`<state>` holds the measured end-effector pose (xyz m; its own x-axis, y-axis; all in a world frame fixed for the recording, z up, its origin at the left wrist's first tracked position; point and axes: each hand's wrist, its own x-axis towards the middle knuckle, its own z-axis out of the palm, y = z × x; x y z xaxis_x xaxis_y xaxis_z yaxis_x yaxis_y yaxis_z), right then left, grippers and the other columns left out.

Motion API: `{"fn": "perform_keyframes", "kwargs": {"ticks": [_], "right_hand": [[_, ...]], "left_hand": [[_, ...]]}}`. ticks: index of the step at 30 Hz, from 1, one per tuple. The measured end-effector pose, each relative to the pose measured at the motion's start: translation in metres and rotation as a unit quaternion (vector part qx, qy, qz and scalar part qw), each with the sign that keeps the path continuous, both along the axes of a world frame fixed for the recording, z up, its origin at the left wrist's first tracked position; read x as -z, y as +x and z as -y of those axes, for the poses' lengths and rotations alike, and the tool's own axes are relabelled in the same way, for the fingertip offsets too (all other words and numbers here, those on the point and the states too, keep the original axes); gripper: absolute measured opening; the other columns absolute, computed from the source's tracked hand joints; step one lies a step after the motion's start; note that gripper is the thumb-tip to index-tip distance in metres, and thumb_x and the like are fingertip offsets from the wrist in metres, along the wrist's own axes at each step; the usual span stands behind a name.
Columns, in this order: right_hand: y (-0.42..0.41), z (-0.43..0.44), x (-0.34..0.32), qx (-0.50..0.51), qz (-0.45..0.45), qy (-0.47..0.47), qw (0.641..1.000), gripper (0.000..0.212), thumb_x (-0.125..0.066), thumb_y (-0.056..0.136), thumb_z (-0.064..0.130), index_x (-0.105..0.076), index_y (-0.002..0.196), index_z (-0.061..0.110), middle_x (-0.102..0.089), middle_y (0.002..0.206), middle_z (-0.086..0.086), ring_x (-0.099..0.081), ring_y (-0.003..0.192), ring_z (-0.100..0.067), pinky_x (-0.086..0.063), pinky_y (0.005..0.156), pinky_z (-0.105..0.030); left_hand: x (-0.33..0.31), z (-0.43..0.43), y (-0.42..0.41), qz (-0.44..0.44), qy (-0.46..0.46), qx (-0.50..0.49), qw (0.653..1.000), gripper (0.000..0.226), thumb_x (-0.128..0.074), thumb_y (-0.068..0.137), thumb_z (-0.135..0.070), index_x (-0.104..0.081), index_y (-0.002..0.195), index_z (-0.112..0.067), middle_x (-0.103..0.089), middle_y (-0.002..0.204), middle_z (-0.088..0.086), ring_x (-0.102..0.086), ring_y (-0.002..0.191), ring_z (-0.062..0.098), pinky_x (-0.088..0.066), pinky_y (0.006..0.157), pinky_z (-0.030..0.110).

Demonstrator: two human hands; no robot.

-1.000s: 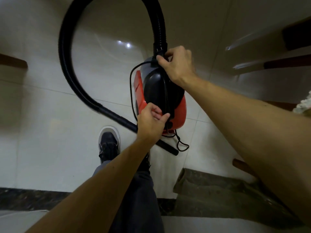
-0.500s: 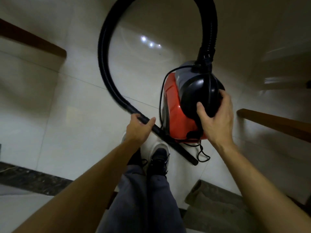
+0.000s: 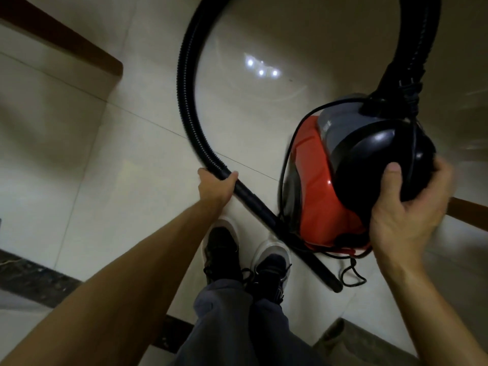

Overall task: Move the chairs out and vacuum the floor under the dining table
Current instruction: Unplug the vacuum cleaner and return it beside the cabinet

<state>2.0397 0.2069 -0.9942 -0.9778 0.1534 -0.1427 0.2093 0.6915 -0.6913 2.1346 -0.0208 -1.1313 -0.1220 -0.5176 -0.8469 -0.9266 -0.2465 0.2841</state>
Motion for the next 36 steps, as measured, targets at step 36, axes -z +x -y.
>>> {"fn": "perform_keyframes", "kwargs": {"ticks": [36], "right_hand": [[0.018, 0.124, -0.393, -0.152, 0.108, -0.120, 0.975, 0.031, -0.061, 0.097, 0.019, -0.059, 0.121, 0.038, -0.067, 0.102, 0.022, -0.062, 0.099, 0.007, -0.045, 0.082, -0.007]], "left_hand": [[-0.517, 0.049, 0.014, -0.282, -0.153, -0.098, 0.942, 0.048, -0.079, 0.081, -0.029, -0.049, 0.118, -0.031, -0.069, 0.088, 0.000, -0.070, 0.057, 0.017, -0.061, 0.056, 0.041]]}}
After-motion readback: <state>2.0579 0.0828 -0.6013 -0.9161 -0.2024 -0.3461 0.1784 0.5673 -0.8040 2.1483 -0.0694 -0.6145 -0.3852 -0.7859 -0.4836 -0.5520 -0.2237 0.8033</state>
